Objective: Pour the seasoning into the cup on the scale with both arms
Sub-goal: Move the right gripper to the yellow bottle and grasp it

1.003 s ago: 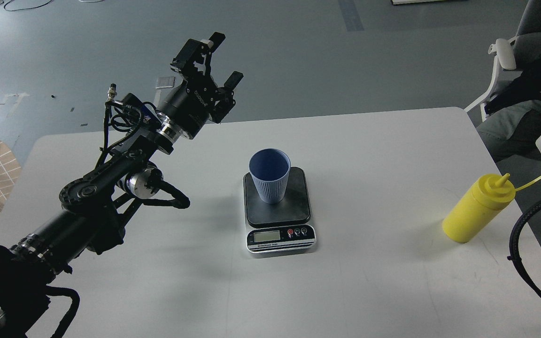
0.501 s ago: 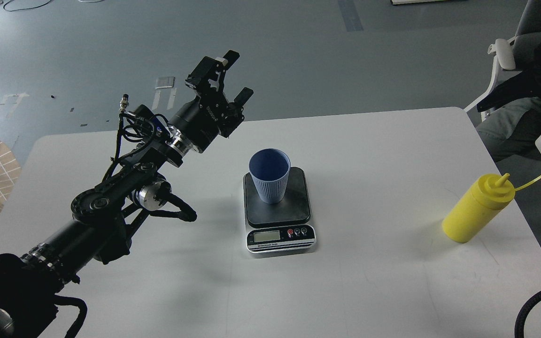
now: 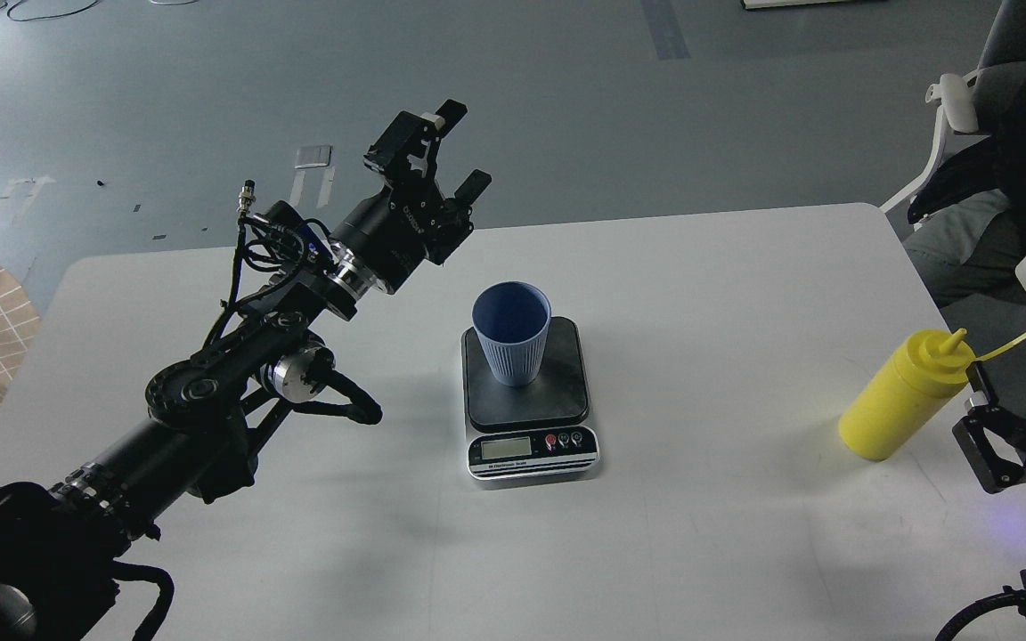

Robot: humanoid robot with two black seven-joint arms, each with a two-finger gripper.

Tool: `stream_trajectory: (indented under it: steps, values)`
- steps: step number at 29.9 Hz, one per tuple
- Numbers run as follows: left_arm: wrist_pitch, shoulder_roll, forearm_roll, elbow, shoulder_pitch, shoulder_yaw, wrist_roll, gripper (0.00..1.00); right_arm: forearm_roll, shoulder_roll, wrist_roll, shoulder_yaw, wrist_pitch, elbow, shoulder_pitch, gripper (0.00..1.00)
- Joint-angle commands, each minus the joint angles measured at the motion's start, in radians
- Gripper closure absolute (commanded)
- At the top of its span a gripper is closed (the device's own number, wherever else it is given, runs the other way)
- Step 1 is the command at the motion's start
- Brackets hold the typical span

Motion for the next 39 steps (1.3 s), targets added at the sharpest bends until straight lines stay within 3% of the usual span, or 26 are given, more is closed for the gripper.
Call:
stream_trajectory:
  steps: [1, 28, 39]
  values:
    - [-0.002, 0.0, 0.0, 0.001, -0.003, 0.0, 0.0, 0.02, 0.001, 0.0, 0.0, -0.03, 0.0, 0.013, -0.002, 0.0]
    - [-0.005, 0.014, 0.0, 0.001, 0.006, 0.001, 0.0, 0.02, -0.081, 0.0, 0.0, -0.09, 0.0, -0.134, 0.007, 0.0]
    - [-0.003, 0.005, 0.0, -0.001, 0.008, 0.0, 0.0, 0.02, -0.109, 0.0, 0.012, -0.134, 0.0, -0.13, 0.013, 0.0]
